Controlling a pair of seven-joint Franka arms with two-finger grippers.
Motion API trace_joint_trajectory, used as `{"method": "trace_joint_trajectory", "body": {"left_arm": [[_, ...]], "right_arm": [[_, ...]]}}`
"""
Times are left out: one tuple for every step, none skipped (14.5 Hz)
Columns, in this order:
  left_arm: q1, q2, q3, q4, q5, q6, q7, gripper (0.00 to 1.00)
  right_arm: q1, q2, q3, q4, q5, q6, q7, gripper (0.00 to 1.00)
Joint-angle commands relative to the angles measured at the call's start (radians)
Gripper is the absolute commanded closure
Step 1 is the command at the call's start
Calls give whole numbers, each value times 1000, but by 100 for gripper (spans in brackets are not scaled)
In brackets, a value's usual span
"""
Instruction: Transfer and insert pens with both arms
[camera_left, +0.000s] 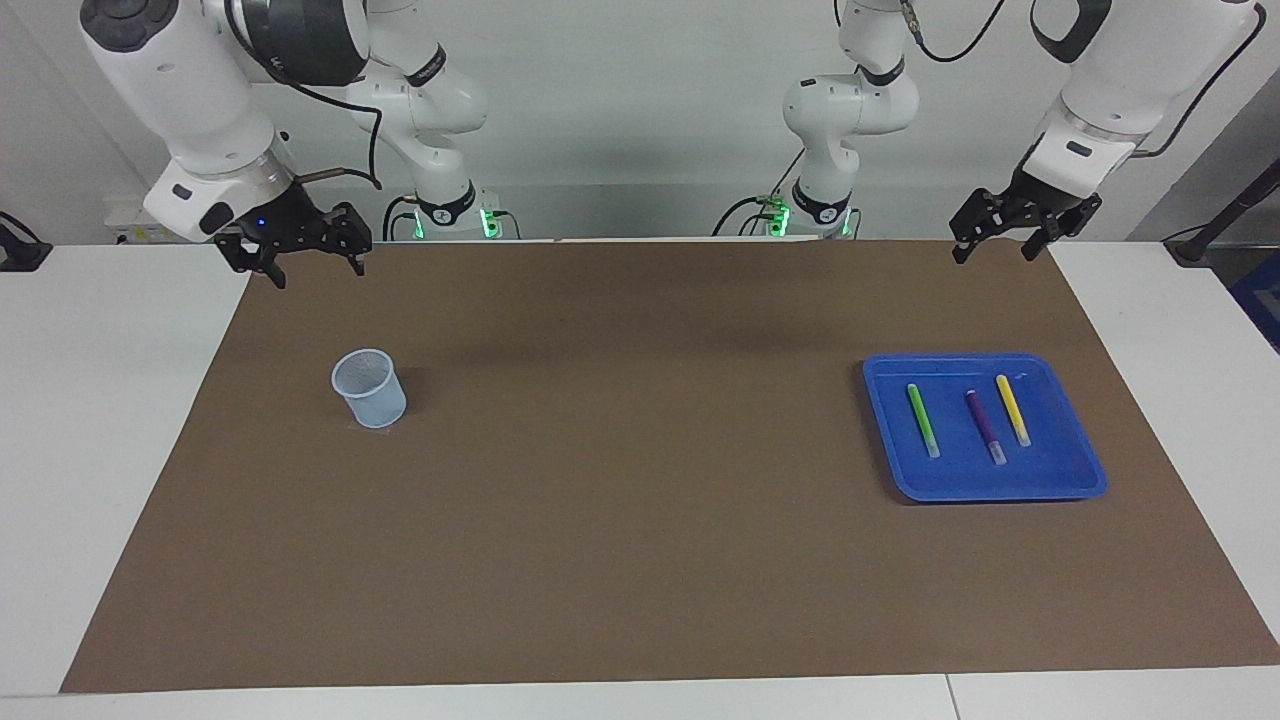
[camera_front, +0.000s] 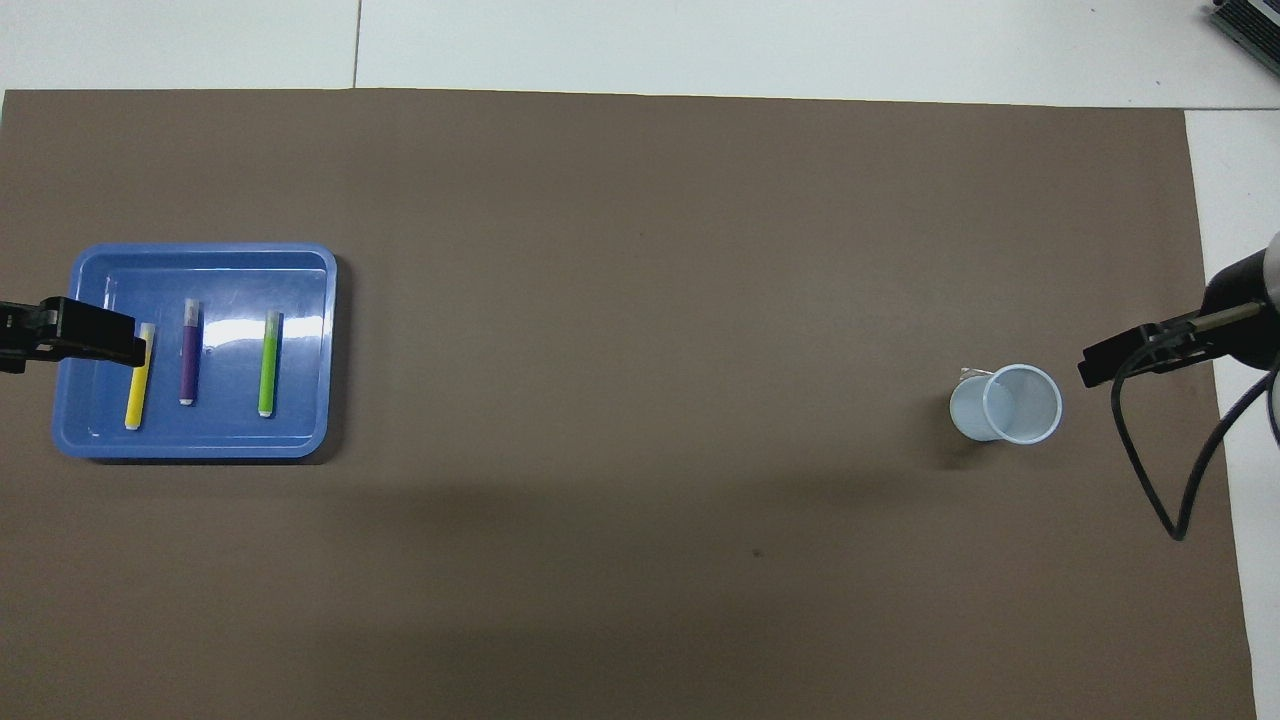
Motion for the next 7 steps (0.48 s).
{"method": "trace_joint_trajectory", "body": {"left_arm": [[-3,-17,-1,0,3,-3,-2,0],[-6,-20,-4,0,3,-3,-4,0],[-9,-20,-7,0,5,-3,-7,0],[-9,-20,-9,0,5,-3,-7,0],[-9,-20,-9,-1,5,-4,-7,0],[-9,-21,-9,-1,5,-9,-7,0],[-9,-21,-9,-1,5,-10,-7,0]], "right_arm": [[-7,-12,5,-7,-4,5,-7,0],[-7,-12,5,-7,-6,5,-5,0],[-7,-12,5,-7,-4,5,-5,0],[-9,-12,5,-7,-4,5,-7,0],[-9,-12,5,-7,-4,5,-5,0],[-7,-12,5,-7,-4,5,-5,0],[-7,-12,5,-7,-4,5,-5,0]]}}
